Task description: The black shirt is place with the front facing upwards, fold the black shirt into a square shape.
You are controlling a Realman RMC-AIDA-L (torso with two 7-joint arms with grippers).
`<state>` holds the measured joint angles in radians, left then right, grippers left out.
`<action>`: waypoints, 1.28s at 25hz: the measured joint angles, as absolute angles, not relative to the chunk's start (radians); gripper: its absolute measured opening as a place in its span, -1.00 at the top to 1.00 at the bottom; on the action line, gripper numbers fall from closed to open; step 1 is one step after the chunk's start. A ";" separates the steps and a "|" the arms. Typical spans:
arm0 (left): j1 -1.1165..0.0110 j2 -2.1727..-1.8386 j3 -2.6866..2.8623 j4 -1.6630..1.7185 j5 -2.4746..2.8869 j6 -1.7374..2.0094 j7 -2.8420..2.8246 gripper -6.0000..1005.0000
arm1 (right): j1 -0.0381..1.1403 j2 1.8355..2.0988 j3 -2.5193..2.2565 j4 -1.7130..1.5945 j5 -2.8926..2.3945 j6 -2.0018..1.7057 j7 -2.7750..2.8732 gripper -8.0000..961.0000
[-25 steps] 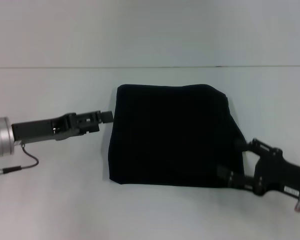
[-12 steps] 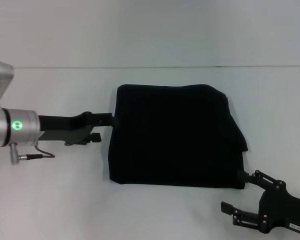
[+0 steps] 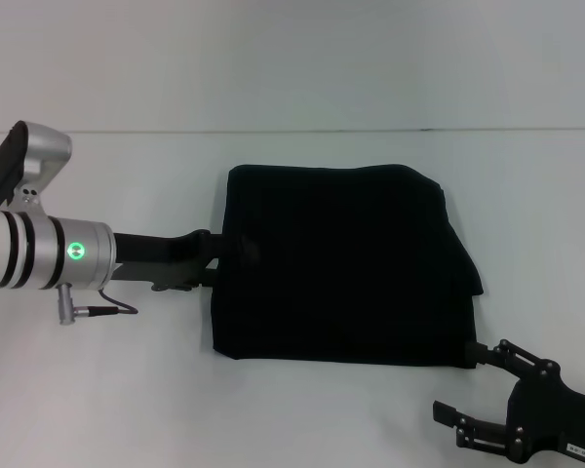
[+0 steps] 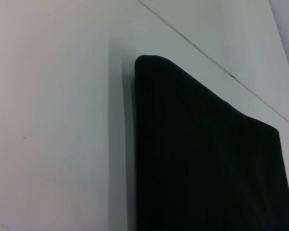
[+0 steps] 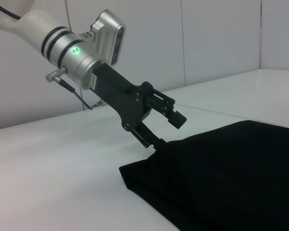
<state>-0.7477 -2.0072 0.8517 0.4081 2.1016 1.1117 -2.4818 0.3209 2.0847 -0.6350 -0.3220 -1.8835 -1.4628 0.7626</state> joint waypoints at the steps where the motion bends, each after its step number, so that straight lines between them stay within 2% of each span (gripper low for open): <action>1: -0.748 -2.008 0.855 0.408 2.102 1.105 -2.482 -0.74 | 0.321 2.085 -0.635 -0.322 -1.884 -1.463 0.763 -0.97; 14: -0.743 -1.997 0.863 0.399 2.101 1.076 -2.496 -0.74 | 0.323 2.085 -0.635 -0.323 -1.894 -1.466 0.764 -0.97; 21: -0.762 -2.012 0.885 0.384 2.102 1.073 -2.489 -0.65 | 0.327 2.085 -0.633 -0.324 -1.895 -1.467 0.767 -0.97; 32: -0.762 -2.054 0.886 0.409 2.098 1.039 -2.394 -0.50 | 0.324 2.085 -0.632 -0.324 -1.894 -1.469 0.769 -0.97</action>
<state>-0.7622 -2.0539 0.8862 0.4092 2.0976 1.0390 -2.3939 0.3238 2.0846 -0.6317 -0.3236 -1.8945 -1.4695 0.7690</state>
